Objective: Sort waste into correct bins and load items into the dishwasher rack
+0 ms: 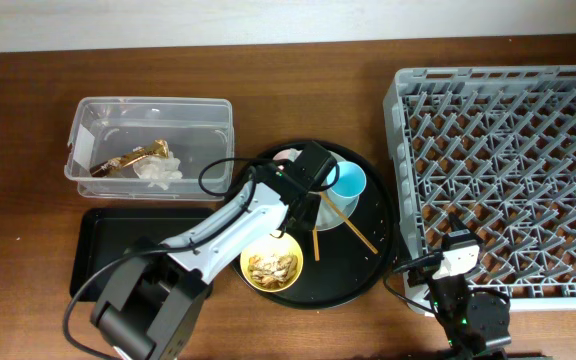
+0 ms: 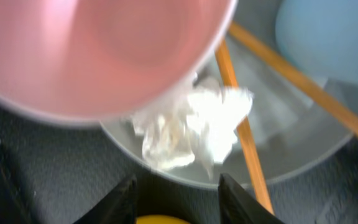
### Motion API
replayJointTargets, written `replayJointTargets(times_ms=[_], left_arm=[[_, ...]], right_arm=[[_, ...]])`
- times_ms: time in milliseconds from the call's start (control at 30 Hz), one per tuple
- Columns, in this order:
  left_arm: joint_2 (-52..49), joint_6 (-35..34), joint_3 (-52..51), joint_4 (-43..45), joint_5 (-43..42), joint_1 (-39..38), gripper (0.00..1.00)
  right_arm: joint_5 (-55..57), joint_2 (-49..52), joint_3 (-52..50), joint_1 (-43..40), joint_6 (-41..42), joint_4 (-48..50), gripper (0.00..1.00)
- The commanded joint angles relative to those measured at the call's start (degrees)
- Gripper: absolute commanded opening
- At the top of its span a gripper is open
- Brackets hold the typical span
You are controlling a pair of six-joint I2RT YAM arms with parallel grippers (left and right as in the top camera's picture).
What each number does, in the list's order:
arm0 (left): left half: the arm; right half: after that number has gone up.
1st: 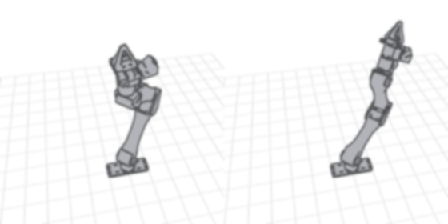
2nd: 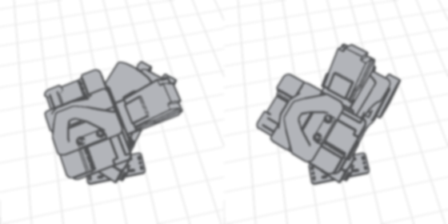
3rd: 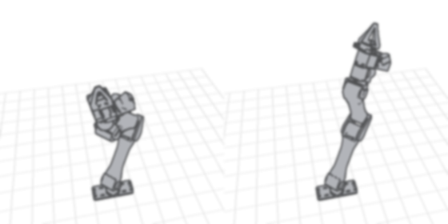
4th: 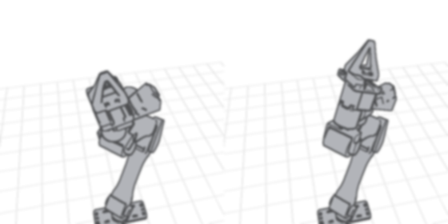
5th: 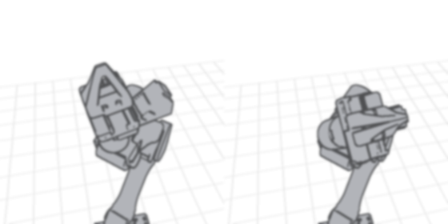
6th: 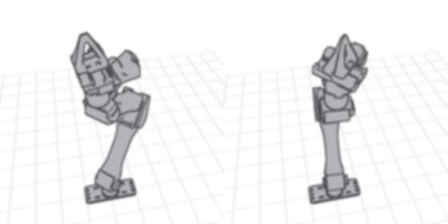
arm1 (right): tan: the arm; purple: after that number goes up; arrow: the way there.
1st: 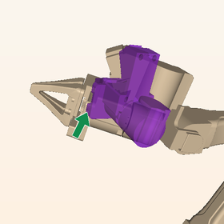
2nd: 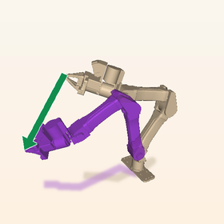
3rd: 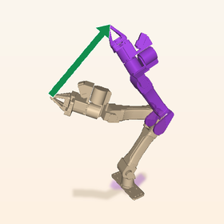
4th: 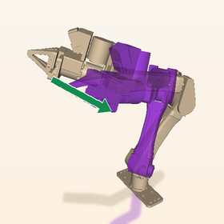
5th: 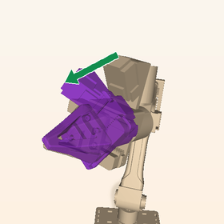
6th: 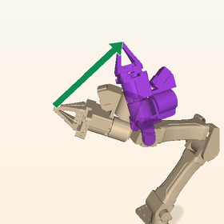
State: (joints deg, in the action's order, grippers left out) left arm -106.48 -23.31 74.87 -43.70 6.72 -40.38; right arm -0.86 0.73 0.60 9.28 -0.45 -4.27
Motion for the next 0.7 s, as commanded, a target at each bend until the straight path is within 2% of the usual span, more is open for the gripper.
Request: replayJointTargets(times_ms=[0,433,467,500,533,567,667], left_arm=[[-1.8,0.3,0.0,1.9,2.2,-0.1,0.4],[-6.8,1.1,0.0,5.4,2.3,-0.1,0.4],[-7.1,1.2,0.0,5.5,2.3,-0.1,0.31],[-7.1,1.1,0.0,5.3,2.3,-0.1,0.1],[-7.1,1.1,0.1,5.3,2.3,-0.1,0.03],[-6.8,1.1,0.1,5.3,2.3,-0.1,0.0],[-6.4,1.2,0.1,5.2,2.4,-0.1,0.0]], right_arm=[[0.5,-0.4,-0.3,-0.3,-0.2,-0.3,0.98],[0.5,-0.4,-0.3,-0.3,-0.2,-0.3,0.98],[0.5,-0.4,-0.3,-0.3,-0.2,-0.3,0.98],[0.5,-0.4,-0.3,-0.3,-0.2,-0.3,0.98],[0.5,-0.4,-0.3,-0.3,-0.2,-0.3,0.99],[0.5,-0.4,-0.3,-0.3,-0.2,-0.3,0.99],[0.5,-0.4,-0.3,-0.3,-0.2,-0.3,0.98]])
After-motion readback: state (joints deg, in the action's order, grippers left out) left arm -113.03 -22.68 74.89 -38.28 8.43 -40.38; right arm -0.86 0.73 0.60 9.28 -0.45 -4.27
